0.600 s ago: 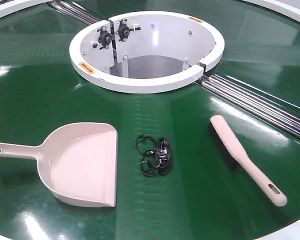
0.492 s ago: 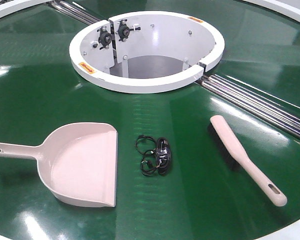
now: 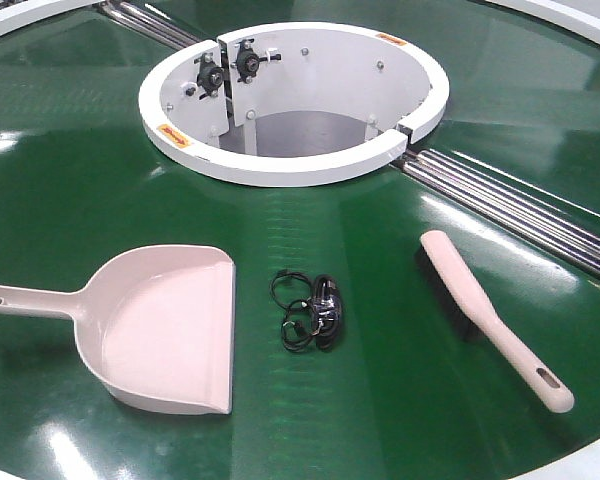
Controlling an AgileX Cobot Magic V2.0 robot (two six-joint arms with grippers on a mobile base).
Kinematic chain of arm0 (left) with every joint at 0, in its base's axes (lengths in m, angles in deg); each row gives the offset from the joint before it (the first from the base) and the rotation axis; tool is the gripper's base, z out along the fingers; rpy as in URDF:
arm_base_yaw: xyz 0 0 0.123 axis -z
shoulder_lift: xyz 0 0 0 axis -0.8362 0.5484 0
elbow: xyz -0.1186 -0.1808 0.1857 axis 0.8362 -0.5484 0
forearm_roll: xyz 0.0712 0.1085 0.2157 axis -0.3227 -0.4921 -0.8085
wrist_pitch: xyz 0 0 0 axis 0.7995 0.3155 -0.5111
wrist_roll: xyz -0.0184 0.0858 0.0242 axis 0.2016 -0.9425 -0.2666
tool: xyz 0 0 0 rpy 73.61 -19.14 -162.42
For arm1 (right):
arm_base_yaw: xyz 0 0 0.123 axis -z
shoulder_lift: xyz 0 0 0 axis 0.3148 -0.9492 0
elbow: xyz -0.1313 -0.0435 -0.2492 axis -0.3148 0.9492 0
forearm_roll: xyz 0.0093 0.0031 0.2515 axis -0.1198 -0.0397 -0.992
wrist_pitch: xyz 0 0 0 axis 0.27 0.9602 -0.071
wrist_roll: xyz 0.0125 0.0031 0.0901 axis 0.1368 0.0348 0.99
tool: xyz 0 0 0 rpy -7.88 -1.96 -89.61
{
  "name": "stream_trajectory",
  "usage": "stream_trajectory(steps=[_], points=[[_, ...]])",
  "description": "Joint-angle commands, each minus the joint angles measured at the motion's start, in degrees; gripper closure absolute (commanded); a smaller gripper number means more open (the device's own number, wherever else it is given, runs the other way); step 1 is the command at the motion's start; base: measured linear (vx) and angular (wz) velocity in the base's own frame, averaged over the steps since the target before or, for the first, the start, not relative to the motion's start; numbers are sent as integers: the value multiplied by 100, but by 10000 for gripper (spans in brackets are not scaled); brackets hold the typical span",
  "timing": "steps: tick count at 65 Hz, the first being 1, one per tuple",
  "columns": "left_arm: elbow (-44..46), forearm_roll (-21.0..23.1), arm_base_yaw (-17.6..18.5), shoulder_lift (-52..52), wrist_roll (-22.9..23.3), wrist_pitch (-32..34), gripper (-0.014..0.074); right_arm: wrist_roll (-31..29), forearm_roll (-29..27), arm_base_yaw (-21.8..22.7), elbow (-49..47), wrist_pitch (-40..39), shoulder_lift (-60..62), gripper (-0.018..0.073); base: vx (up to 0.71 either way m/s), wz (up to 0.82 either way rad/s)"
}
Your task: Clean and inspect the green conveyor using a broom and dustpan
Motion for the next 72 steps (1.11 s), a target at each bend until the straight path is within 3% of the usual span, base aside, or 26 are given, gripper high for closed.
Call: stream_trajectory(steps=[1, 28, 37, 41, 45, 52, 66, 72], points=[[-7, 8, -2, -79, 19, 482, 603, -70, 25, 18, 16, -412, 60, 568, 0, 0], [0, 8, -2, -79, 19, 545, 603, -70, 25, 18, 16, -412, 60, 568, 0, 0], [53, 58, -2, -79, 35, 1391, 603, -70, 25, 18, 16, -412, 60, 568, 0, 0], [232, 262, -2, -79, 167, 1840, 603, -70, 25, 18, 16, -412, 60, 568, 0, 0], [578, 534, -2, -38, 186, 1874, 603, -70, 25, 18, 16, -412, 60, 568, 0, 0], [1464, 702, -2, 393, 186, 1296, 603, -70, 25, 18, 16, -412, 60, 568, 0, 0], [3265, 300, -2, 2127, 50, -1093, 603, -70, 25, 18, 16, -412, 60, 568, 0, 0], [3615, 307, -2, 2748, 50, -1778, 603, -70, 25, 18, 16, -412, 60, 568, 0, 0]])
